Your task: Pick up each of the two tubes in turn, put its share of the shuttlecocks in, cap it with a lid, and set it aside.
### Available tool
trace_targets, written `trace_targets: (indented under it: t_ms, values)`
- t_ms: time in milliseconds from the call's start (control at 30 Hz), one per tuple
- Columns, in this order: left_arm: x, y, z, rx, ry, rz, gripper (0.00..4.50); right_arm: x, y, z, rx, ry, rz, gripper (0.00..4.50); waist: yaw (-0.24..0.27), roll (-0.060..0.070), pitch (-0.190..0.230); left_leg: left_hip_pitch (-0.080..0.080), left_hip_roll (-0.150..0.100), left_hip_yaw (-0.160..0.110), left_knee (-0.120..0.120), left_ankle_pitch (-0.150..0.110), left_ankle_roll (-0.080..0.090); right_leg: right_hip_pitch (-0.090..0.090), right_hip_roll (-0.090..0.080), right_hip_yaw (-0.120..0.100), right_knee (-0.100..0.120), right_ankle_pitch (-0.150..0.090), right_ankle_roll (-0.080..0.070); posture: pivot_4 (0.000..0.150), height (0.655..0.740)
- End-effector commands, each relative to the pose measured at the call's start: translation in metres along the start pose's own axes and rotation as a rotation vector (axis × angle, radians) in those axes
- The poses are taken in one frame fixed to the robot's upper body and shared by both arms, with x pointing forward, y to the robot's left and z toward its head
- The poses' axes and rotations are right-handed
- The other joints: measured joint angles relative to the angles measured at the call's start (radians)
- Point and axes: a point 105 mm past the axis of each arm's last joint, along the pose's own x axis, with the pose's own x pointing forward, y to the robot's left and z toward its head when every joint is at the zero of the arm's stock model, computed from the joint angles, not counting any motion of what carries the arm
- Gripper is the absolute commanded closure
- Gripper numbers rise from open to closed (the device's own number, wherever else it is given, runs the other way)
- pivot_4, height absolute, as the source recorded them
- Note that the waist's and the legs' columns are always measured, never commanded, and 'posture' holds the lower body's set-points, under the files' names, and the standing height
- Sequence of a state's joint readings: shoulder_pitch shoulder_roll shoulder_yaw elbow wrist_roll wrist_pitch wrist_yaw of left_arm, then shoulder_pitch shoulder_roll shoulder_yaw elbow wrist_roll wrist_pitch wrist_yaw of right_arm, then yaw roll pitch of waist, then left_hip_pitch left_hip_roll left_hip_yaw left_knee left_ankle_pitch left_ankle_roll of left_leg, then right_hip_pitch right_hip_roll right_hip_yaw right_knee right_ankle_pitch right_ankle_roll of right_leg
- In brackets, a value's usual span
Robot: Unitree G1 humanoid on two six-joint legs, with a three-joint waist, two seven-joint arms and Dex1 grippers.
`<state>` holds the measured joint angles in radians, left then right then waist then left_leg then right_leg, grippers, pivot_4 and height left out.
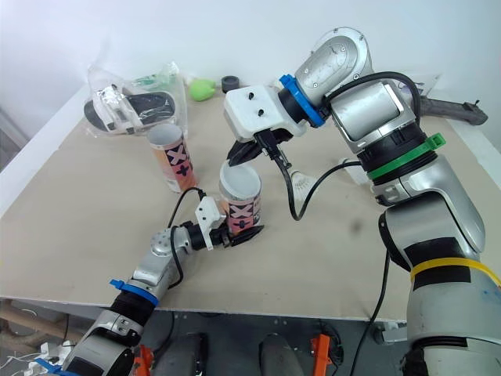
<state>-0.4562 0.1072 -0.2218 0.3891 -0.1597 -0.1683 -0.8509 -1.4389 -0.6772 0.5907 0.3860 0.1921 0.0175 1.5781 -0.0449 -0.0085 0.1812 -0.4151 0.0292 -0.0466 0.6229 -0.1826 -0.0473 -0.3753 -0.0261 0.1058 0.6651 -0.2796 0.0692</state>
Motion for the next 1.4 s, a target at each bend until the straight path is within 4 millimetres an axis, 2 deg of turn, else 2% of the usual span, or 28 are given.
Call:
trace_targets:
  t_ms: [33,300,900,1100,1233,1267,1333,1400]
  values:
    - [-0.004,-0.010,-0.028,-0.045,0.107,-0.019,1.40,-0.006,0.001,0.005,-0.047,0.019,0.020,4.47,0.000,0.000,0.000,0.000,0.000,0.000,0.000,0.000,0.000,0.000,0.000,0.000,0.000,0.000,0.000,0.150,0.7400]
    - [-0.004,-0.009,-0.028,-0.042,0.108,-0.020,1.40,-0.007,0.005,-0.014,-0.056,0.131,0.040,4.47,0.000,0.000,0.000,0.000,0.000,0.000,0.000,0.000,0.000,0.000,0.000,0.000,0.000,0.000,0.000,0.150,0.7400]
    - [-0.002,-0.009,-0.027,-0.041,0.106,-0.024,1.40,0.007,0.016,-0.032,-0.102,0.220,0.104,4.47,0.001,0.000,0.000,0.000,0.000,0.000,0.000,0.000,0.000,0.001,0.000,0.000,0.000,0.000,0.000,0.150,0.7400]
    - [-0.002,-0.008,-0.027,-0.041,0.105,-0.022,1.40,0.012,0.018,-0.032,-0.114,0.221,0.112,4.47,0.001,-0.002,-0.002,0.001,0.000,0.000,0.000,0.000,0.000,0.002,0.000,-0.001,0.000,0.000,0.000,0.150,0.7400]
    - [-0.002,-0.009,-0.027,-0.042,0.104,-0.021,1.40,0.013,0.016,-0.030,-0.119,0.215,0.105,3.22,0.001,-0.003,-0.003,0.002,0.000,0.000,0.000,0.000,0.000,0.003,0.000,-0.001,0.000,0.000,0.000,0.150,0.7400]
    - [-0.002,-0.008,-0.027,-0.042,0.104,-0.021,1.40,0.013,0.015,-0.030,-0.118,0.214,0.101,2.66,0.001,-0.003,-0.003,0.002,0.000,0.000,0.000,0.000,0.000,0.003,-0.001,-0.001,0.000,0.000,0.000,0.150,0.7400]
    - [-0.002,-0.009,-0.027,-0.042,0.104,-0.021,1.40,0.012,0.014,-0.028,-0.117,0.205,0.089,2.08,0.001,-0.004,-0.003,0.002,0.000,0.000,0.000,0.000,0.000,0.003,0.000,-0.001,0.000,0.000,0.000,0.150,0.7400]
    - [-0.002,-0.008,-0.027,-0.041,0.104,-0.022,1.40,0.010,0.011,-0.024,-0.115,0.190,0.070,1.11,0.001,-0.004,-0.003,0.002,0.000,0.000,0.000,0.000,0.000,0.003,0.000,-0.001,0.000,0.000,0.000,0.150,0.7400]
